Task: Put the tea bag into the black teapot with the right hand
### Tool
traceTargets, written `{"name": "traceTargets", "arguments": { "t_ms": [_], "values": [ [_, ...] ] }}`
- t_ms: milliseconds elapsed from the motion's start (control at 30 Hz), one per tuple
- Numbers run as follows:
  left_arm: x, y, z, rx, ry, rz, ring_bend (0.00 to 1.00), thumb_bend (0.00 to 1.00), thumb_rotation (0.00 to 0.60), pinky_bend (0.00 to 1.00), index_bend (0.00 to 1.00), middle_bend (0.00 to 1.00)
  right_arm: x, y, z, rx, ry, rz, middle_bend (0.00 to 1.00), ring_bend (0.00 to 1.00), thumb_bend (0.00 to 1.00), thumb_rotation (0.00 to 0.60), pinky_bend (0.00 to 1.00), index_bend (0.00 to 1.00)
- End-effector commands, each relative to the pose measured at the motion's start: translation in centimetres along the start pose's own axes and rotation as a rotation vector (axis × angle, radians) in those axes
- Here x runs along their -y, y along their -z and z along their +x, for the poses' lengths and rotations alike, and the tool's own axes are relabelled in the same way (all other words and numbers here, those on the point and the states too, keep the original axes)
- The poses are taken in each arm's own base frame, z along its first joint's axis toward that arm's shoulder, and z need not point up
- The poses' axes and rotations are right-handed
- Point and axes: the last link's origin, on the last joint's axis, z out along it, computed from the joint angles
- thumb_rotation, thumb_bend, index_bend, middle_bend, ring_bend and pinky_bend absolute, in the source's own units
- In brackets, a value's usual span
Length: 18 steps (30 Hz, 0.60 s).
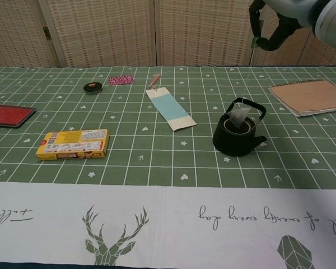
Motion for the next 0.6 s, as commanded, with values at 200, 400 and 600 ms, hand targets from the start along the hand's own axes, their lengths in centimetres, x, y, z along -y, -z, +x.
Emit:
{"name": "traceTargets", "arguments": {
  "t_ms": [200,400,600],
  "values": [
    [0.0,0.1,0.1,-0.003,0.002,-0.002,0.00,0.36,0.600,0.07,0.00,0.00,0.9,0.6,-0.7,0.005,0.020,0.038,0.00,0.00,0.44,0.600,0.00,0.65],
    [-0.1,0.1,0.0,-0.003,-0.002,-0.002,0.00,0.36,0.600,0.07,0.00,0.00,1.1,2.1,-1.7,0.020,0.071,0.071,0.00,0.00,0.44,0.600,0.00,0.65],
    [-0.3,0.2,-0.1,-0.002,-0.006,-0.004,0.00,0.36,0.600,0.07,0.00,0.00,0.7,3.3,-4.0,0.057,0.118,0.085,0.00,0.00,0.44,0.600,0.00,0.65]
  ]
}}
